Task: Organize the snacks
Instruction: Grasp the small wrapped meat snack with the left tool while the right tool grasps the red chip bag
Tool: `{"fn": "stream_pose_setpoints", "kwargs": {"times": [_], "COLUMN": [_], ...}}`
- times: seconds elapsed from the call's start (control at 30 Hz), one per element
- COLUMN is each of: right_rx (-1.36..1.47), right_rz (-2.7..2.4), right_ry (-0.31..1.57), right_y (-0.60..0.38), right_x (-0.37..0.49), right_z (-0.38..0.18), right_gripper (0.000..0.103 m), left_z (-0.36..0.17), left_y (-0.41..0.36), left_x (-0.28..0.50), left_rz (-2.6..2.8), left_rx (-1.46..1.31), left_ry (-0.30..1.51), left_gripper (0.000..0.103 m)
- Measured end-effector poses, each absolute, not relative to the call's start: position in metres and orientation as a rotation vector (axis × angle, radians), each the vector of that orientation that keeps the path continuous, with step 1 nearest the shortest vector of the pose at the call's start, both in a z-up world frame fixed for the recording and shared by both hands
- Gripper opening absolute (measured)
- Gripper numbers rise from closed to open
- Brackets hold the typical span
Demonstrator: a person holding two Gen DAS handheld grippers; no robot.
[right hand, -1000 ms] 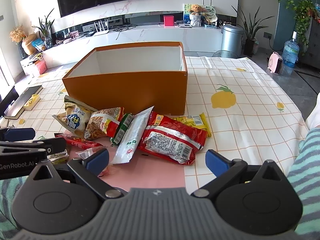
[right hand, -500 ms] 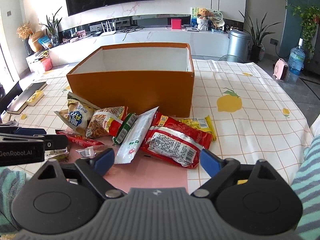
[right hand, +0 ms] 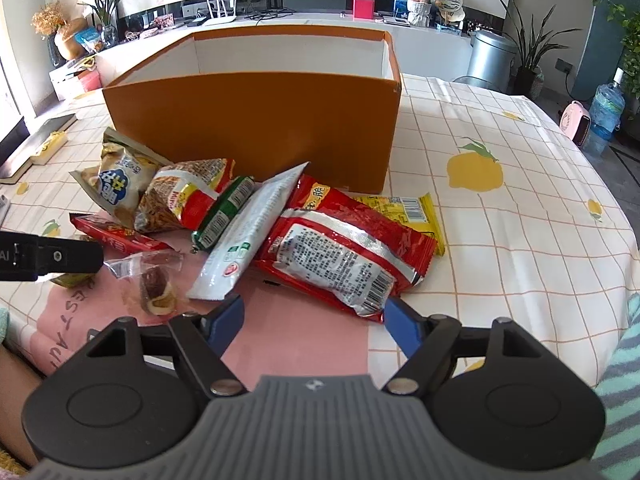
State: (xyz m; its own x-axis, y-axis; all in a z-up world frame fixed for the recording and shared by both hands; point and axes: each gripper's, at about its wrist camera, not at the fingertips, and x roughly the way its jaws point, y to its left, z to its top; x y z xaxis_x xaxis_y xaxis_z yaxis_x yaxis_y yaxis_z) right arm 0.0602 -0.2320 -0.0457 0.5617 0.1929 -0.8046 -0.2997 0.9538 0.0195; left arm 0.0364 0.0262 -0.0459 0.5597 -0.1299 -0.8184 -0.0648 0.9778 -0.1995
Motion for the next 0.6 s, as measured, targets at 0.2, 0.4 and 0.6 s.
{"fn": "stream_pose_setpoints", "kwargs": {"times": [0.2,0.4,0.6], "right_rx": [-0.308,-0.468,-0.490], "right_rz": [0.369,0.444,0.530], "right_ry": [0.900,0.857,0.857], "right_y": [-0.224,-0.227,-0.229], "right_x": [0.076,0.098,0.114], "right_z": [-0.056,-0.067,-0.079], "right_gripper": [0.085,0.088,0.095], "left_z": [-0.064,-0.076,-0.079], "left_y": [0.012,0.004,0.002], "left_x": [0.046,0.060,0.068], "left_rz": [-0.080,-0.096,-0.104], "left_rx": [-0.176,-0.184,-0.194], "left_ry": [1.040,1.071,1.080], "left_gripper": [0.072,0.072,0.066]}}
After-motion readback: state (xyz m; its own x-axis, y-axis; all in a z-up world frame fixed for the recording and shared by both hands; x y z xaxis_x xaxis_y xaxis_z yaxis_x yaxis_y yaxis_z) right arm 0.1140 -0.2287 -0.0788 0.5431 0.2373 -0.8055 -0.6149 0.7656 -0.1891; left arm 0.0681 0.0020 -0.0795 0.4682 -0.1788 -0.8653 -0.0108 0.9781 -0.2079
